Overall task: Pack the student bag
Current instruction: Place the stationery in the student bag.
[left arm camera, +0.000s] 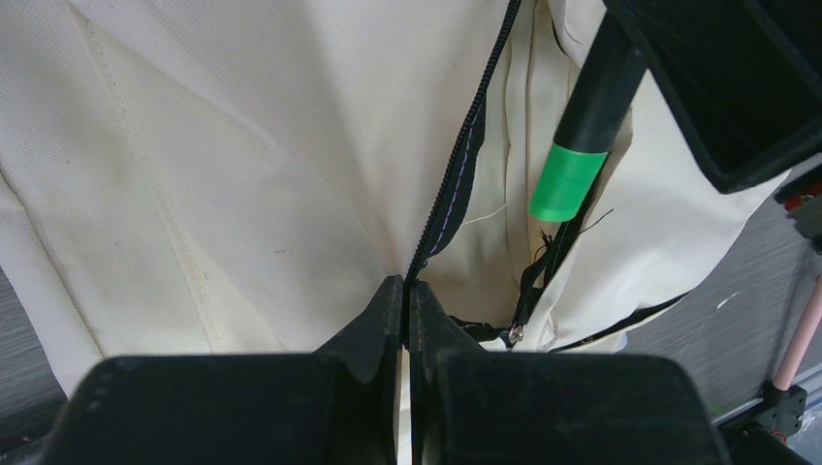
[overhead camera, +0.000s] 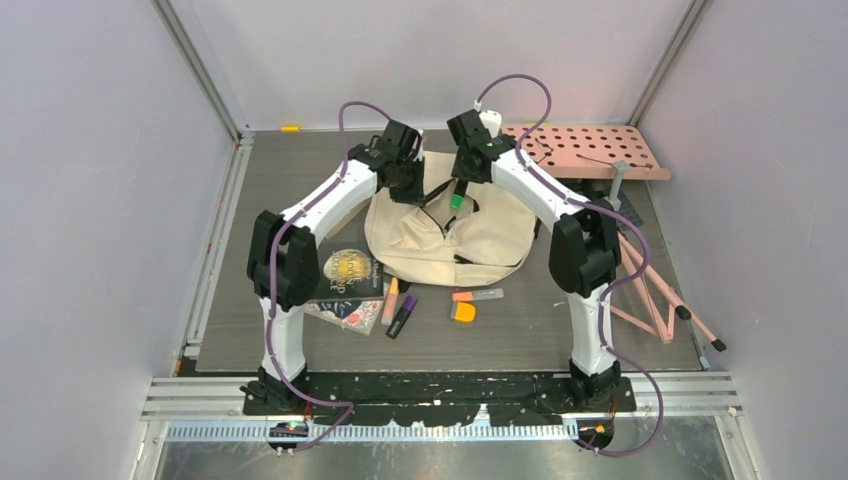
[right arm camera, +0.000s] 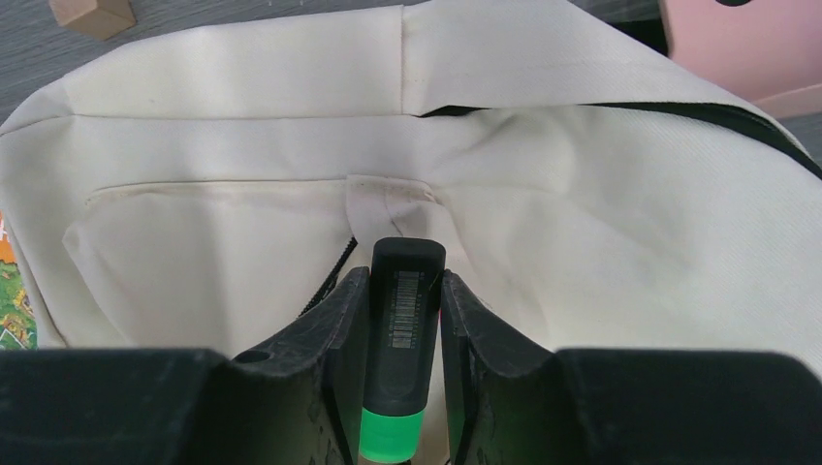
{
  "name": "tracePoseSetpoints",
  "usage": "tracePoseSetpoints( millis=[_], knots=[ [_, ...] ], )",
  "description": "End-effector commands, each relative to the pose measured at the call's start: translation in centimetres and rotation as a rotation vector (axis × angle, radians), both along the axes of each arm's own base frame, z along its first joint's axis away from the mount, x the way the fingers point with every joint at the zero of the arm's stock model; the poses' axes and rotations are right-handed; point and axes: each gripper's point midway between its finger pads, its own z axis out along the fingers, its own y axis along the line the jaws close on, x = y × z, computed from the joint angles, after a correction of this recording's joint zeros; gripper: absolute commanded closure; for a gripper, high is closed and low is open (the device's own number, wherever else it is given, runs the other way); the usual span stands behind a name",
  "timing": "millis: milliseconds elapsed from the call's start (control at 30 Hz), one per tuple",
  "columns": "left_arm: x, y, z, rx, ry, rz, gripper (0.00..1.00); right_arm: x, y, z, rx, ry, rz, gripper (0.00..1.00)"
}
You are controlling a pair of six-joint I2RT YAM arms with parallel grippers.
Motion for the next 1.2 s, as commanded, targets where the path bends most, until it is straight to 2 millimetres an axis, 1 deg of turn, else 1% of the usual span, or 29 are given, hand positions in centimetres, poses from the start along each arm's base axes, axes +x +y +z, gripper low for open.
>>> tracePoseSetpoints(
  millis=[0, 33, 67, 100, 133, 167, 200, 233, 367, 500, 600, 633, 667, 733, 800, 867, 1067, 1100, 1133, 1167],
  knots=[
    [0.5, -0.3, 3.5, -0.045, -0.060, -0.022, 1.00, 1.0, 1.6, 0.9, 0.053, -0.027, 0.036, 0.84],
    [0.5, -0.3, 3.5, -0.045, -0.060, -0.022, 1.00, 0.9, 1.9, 0.6, 0.062, -0.019, 0.041, 0.84],
    [0.6, -0.4, 3.6, -0.047, -0.062, -0.023, 1.00, 0.4, 2.4, -0.3, 0.073, 0.004, 0.054, 0.84],
    [0.6, -0.4, 3.6, -0.049, -0.062, -0.024, 1.00, 0.1, 3.2, -0.6, 0.083, 0.008, 0.067, 0.84],
    [0.6, -0.5, 3.6, -0.050, -0.061, -0.023, 1.00, -0.5, 3.7, -1.2, 0.096, 0.028, 0.080, 0.84],
    [0.7, -0.5, 3.6, -0.051, -0.062, -0.024, 1.00, -1.0, 4.7, -1.5, 0.108, 0.037, 0.101, 0.84],
    [0.7, -0.5, 3.7, -0.052, -0.063, -0.024, 1.00, -1.5, 5.0, -1.9, 0.108, 0.050, 0.110, 0.84],
    [0.7, -0.6, 3.7, -0.054, -0.062, -0.027, 1.00, -2.1, 5.8, -2.2, 0.112, 0.060, 0.127, 0.84],
    [0.7, -0.7, 3.7, -0.059, -0.061, -0.031, 1.00, -3.6, 6.9, -3.4, 0.130, 0.102, 0.142, 0.84],
    [0.7, -0.6, 3.6, -0.058, -0.062, -0.031, 1.00, -4.0, 7.7, -4.3, 0.178, 0.131, 0.138, 0.84],
    [0.7, -0.8, 3.6, -0.065, -0.061, -0.037, 1.00, -3.8, 8.7, -4.8, 0.221, 0.144, 0.141, 0.83],
    [0.7, -0.8, 3.5, -0.066, -0.060, -0.037, 1.00, -3.6, 8.9, -4.6, 0.229, 0.140, 0.142, 0.81],
    [0.7, -0.8, 3.5, -0.067, -0.060, -0.037, 1.00, -3.6, 9.0, -4.9, 0.230, 0.147, 0.142, 0.80],
    [0.8, -0.7, 3.5, -0.066, -0.060, -0.036, 1.00, -3.5, 9.1, -4.7, 0.231, 0.142, 0.141, 0.75],
    [0.7, -0.6, 3.4, -0.065, -0.057, -0.033, 1.00, -3.5, 8.9, -4.7, 0.224, 0.140, 0.139, 0.66],
    [0.7, -0.5, 3.4, -0.065, -0.056, -0.032, 1.00, -3.6, 8.6, -4.9, 0.213, 0.140, 0.133, 0.62],
    [0.7, -0.4, 3.2, -0.064, -0.053, -0.031, 1.00, -3.8, 7.9, -4.5, 0.187, 0.126, 0.137, 0.52],
    [0.7, -0.4, 3.2, -0.065, -0.052, -0.032, 1.00, -3.7, 8.0, -4.1, 0.190, 0.114, 0.142, 0.51],
    [0.7, -0.4, 3.2, -0.065, -0.052, -0.032, 1.00, -3.8, 7.9, -4.1, 0.188, 0.113, 0.143, 0.49],
    [0.7, -0.4, 3.2, -0.065, -0.052, -0.031, 1.00, -3.6, 7.9, -3.5, 0.192, 0.096, 0.144, 0.49]
  ],
)
